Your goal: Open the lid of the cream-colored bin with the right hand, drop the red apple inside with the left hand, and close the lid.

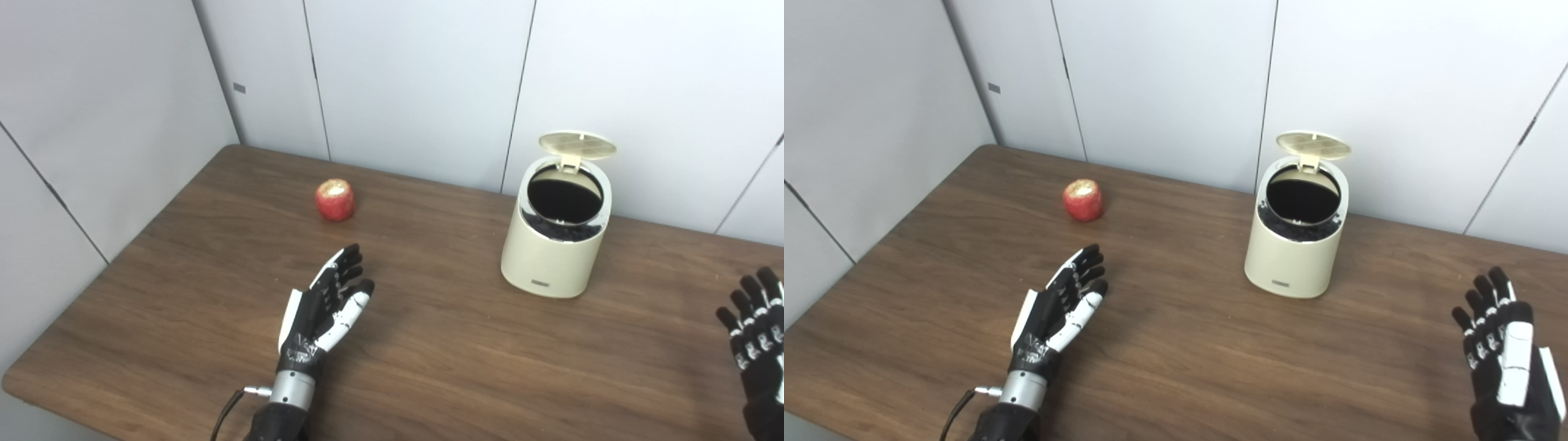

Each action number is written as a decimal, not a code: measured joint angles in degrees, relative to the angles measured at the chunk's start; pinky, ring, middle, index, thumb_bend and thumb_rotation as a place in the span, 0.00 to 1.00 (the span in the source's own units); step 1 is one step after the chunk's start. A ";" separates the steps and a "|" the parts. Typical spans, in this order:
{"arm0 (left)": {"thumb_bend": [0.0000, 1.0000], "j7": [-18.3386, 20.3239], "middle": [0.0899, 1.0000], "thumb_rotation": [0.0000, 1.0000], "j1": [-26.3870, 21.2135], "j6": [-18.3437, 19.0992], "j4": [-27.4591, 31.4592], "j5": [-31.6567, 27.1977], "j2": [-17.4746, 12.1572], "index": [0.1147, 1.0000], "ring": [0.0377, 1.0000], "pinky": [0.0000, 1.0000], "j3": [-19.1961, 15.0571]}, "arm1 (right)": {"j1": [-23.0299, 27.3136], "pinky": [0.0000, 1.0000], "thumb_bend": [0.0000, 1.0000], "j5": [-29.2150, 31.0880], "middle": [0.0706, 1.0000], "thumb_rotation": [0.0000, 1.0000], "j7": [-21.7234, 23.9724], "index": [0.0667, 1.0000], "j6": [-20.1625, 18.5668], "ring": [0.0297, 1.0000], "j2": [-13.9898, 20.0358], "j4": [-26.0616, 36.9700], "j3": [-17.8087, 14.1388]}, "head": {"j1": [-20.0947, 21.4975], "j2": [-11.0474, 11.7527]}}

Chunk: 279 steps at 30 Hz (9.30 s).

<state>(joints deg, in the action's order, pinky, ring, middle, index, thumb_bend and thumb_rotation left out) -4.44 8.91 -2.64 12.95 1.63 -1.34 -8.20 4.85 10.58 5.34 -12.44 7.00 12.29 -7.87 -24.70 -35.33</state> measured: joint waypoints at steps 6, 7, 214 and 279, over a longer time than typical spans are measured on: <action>0.68 -3.80 0.83 0.26 -4.01 3.07 0.53 6.73 -2.63 0.88 0.80 0.78 -3.58 | -0.04 1.00 0.49 -0.40 0.99 1.00 -1.08 0.98 -3.18 1.00 -0.21 2.47 0.71 | 0.44 0.97; 0.70 -4.28 0.84 0.25 -5.38 3.92 0.45 7.86 -3.50 0.88 0.81 0.79 -4.07 | -0.04 1.00 0.50 -0.40 1.00 1.00 -1.19 0.98 -3.37 1.00 -0.22 2.49 0.71 | 0.53 1.40; 0.48 -40.84 0.46 0.00 -47.62 -18.79 -49.94 39.10 2.69 0.42 0.42 0.37 22.45 | -1.34 1.00 0.59 -8.54 0.90 1.00 -3.60 0.90 11.87 0.96 -2.42 -10.06 4.77 | 29.71 8.17; 0.97 -45.56 0.76 0.21 -52.89 -6.46 -58.01 46.65 0.64 0.70 0.75 0.68 32.33 | -1.74 0.99 0.57 -9.51 0.83 1.00 -2.29 0.89 8.29 0.91 1.23 -7.82 7.53 | 28.83 9.84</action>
<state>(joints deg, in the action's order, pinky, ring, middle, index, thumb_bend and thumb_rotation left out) -50.00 -43.98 -9.10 -45.06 48.28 -0.70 24.14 3.10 1.07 3.05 -4.14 8.24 4.47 -0.34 4.13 -25.49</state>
